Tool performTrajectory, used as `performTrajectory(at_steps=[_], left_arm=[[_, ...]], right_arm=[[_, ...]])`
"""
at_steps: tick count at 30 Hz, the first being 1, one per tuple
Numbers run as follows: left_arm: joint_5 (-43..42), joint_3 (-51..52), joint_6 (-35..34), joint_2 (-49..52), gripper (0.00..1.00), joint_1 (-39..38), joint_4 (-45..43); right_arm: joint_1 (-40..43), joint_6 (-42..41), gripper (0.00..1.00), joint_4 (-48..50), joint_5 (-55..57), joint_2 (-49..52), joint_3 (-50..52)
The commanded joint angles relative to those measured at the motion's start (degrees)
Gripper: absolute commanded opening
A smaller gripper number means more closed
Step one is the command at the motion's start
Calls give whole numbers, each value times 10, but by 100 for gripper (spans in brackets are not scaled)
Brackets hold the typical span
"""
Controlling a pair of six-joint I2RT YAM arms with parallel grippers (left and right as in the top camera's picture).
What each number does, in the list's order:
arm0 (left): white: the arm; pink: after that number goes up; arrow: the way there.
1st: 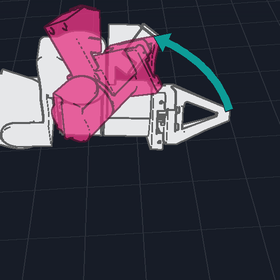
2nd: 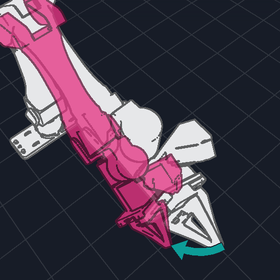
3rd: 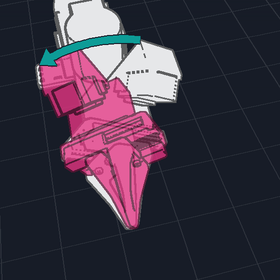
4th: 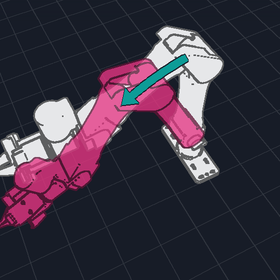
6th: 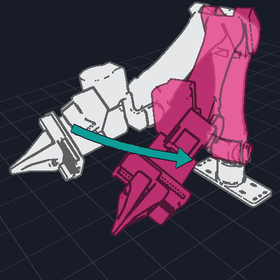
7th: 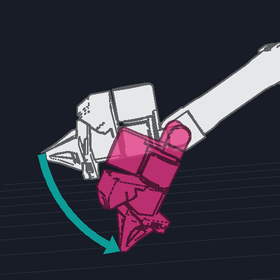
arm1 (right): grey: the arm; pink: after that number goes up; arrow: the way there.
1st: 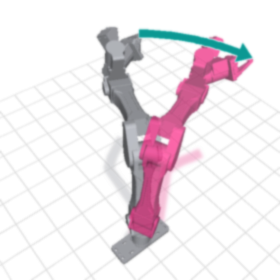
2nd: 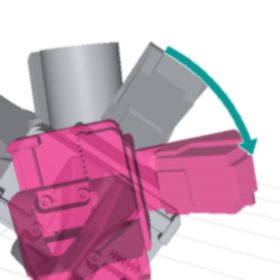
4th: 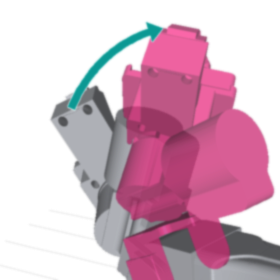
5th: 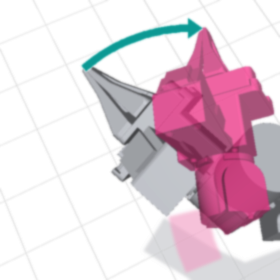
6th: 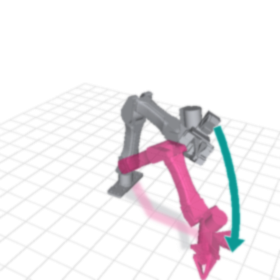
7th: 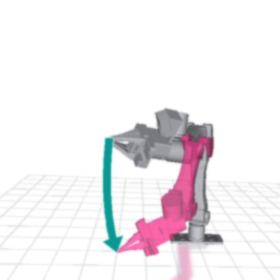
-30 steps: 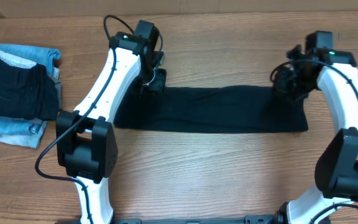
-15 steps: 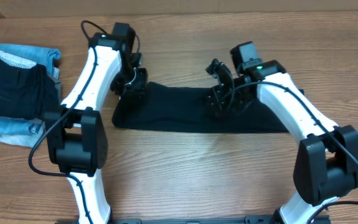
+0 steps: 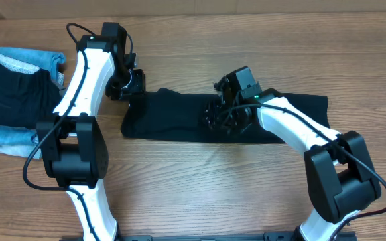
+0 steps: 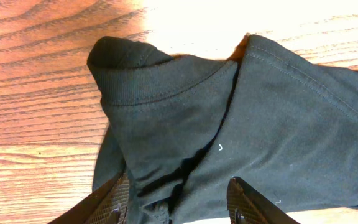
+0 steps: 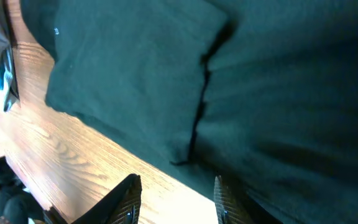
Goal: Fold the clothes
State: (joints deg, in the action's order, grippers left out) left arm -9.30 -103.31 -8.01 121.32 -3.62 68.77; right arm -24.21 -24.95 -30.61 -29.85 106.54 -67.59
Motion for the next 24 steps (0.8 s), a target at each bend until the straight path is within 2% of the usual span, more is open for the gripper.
performTrajectory(at_steps=[1,5,10,19,21,23,24], left_arm=[[-9,3,-1,4,54,3,-1],[-9,3,-1,4,54,3,0],[-9,3,-1,4,54,3,0],[-9,3,3,4,53,3,0],[-9,3,3,4,53,3,0],[-9,3,3,4,53,3,0],[-9,3,3,4,53,3,0]], right_arm=[[-9,-23,42,24,-11,3,9],[-25,-23,42,96,4,3,35],[-28,-24,42,132,70,3,40],[-29,-64,43,161,68,46,40],[-28,-68,38,169,46,51,40],[-28,-68,26,205,-25,49,37],[-27,-68,25,207,-38,47,33]])
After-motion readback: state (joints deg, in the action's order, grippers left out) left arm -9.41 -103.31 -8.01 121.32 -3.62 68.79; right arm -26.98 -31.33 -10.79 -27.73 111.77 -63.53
